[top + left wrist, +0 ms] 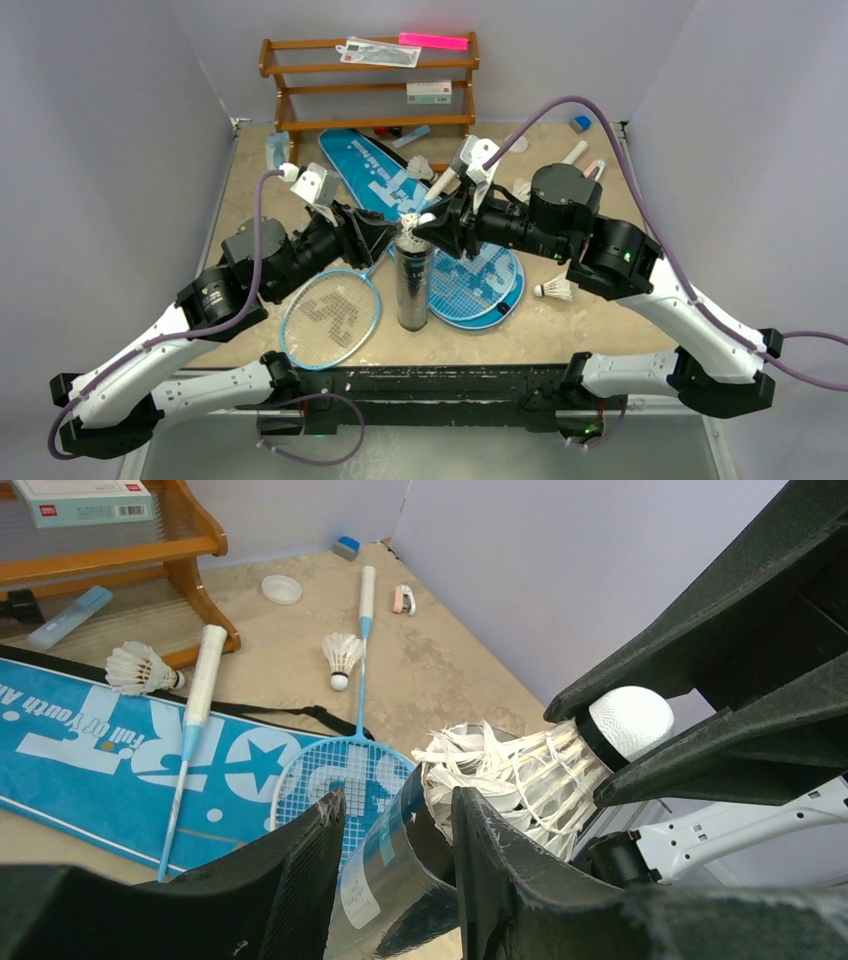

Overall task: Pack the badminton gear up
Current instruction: Place the shuttlecock at the shuttle tube.

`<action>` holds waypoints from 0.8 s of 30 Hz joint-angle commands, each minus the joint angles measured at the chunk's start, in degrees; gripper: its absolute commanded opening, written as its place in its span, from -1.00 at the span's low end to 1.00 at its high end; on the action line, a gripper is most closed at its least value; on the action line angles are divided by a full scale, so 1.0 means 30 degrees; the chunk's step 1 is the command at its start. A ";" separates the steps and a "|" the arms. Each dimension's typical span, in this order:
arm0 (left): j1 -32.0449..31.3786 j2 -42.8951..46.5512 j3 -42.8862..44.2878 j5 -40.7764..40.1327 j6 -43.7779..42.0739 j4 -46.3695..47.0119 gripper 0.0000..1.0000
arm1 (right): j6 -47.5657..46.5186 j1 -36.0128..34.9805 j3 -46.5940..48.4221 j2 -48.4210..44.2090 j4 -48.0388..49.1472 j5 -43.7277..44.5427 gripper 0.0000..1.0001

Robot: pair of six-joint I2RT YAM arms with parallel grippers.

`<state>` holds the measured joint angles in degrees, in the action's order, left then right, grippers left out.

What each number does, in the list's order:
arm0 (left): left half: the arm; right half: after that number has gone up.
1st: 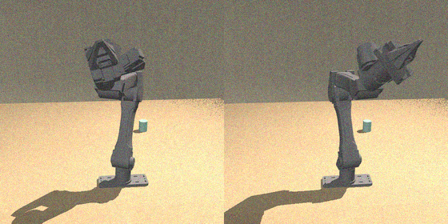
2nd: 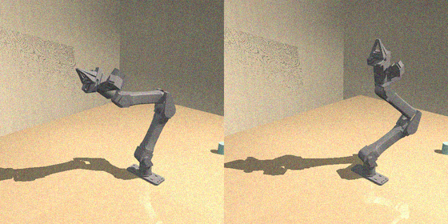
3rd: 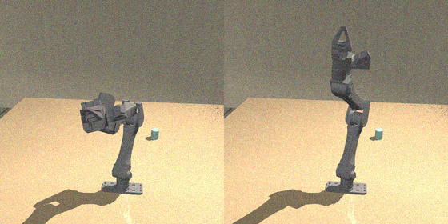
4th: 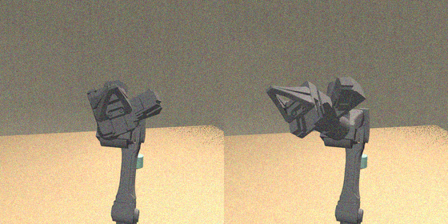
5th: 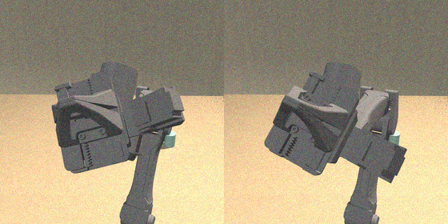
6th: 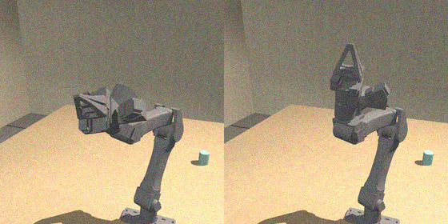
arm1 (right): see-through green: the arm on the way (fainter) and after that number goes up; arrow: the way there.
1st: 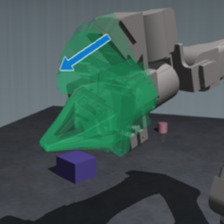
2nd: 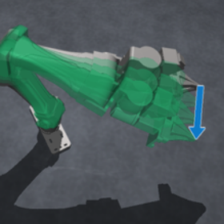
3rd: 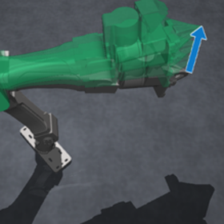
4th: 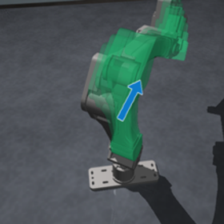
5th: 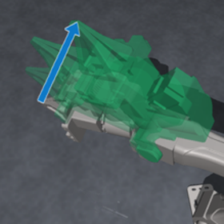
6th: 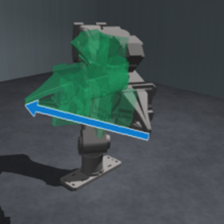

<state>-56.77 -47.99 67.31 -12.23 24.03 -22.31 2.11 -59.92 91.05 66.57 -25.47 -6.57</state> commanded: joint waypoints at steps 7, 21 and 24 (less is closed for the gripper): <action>-0.0089 -0.0484 -0.0198 0.0032 -0.0364 -0.1766 -0.18 | 0.0534 -0.0051 0.2104 0.1193 -0.2611 -0.0969 -0.38; -0.0089 -0.0385 -0.0229 -0.0069 -0.0364 -0.1764 -0.19 | 0.0732 -0.0053 0.2693 0.1396 -0.3587 -0.0981 -0.38; -0.0089 -0.0281 -0.0160 -0.0084 -0.0309 -0.1736 -0.15 | 0.0711 -0.0065 0.2726 0.1435 -0.3753 -0.0846 -0.38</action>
<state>-56.77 -47.99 67.31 -12.29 24.01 -22.31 3.03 -59.92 97.51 70.87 -33.69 -7.09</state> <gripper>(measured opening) 0.412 0.338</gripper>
